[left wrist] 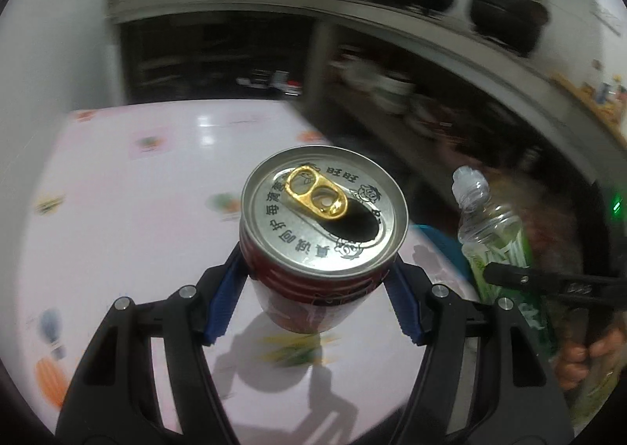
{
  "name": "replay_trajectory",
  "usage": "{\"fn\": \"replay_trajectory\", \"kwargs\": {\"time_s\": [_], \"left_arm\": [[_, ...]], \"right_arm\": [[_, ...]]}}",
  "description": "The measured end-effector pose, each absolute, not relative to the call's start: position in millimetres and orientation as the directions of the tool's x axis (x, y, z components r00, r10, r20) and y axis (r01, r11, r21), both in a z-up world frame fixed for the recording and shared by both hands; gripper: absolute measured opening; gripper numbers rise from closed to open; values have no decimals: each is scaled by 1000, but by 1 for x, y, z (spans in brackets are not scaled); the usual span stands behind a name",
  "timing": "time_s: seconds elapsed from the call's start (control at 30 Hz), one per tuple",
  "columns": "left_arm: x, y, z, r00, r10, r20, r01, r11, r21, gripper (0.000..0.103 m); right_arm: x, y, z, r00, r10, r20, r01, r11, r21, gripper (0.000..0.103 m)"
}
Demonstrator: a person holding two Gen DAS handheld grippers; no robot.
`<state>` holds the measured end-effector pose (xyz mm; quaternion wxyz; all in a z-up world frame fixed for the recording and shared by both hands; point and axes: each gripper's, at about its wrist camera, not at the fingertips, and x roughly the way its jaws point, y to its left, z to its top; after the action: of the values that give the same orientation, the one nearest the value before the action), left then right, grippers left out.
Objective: Collect trash
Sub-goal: 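Carry the red can and green bottle over the blue wastebasket with both tools, then open both tools to drop the can and bottle into the wastebasket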
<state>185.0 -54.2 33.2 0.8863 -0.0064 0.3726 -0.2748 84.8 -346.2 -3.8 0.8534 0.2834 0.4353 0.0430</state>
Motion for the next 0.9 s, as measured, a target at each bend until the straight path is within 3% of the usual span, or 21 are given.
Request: {"fn": "replay_trajectory", "kwargs": {"time_s": [0.17, 0.3, 0.5, 0.7, 0.77, 0.9], "left_arm": [[204, -155, 31, 388, -611, -690, 611, 731, -303, 64], [217, -234, 9, 238, -627, -742, 655, 668, -354, 64], [234, -344, -44, 76, -544, -835, 670, 648, -362, 64], [269, -424, -100, 33, -453, -891, 658, 681, -322, 64], [282, -440, -119, 25, -427, -904, 639, 703, -314, 72], [300, -441, -131, 66, -417, -907, 583, 753, -304, 72]], "right_arm": [[37, -434, -28, 632, 164, -757, 393, 774, 497, 60], [5, -485, -66, 595, 113, -796, 519, 702, 487, 60], [9, -520, -131, 521, 134, -843, 623, 616, 482, 59], [15, -540, -167, 502, 165, -849, 663, 558, 500, 60], [17, -546, -176, 493, 167, -854, 671, 551, 495, 60], [21, -553, -192, 470, 168, -866, 684, 551, 478, 60]]}}
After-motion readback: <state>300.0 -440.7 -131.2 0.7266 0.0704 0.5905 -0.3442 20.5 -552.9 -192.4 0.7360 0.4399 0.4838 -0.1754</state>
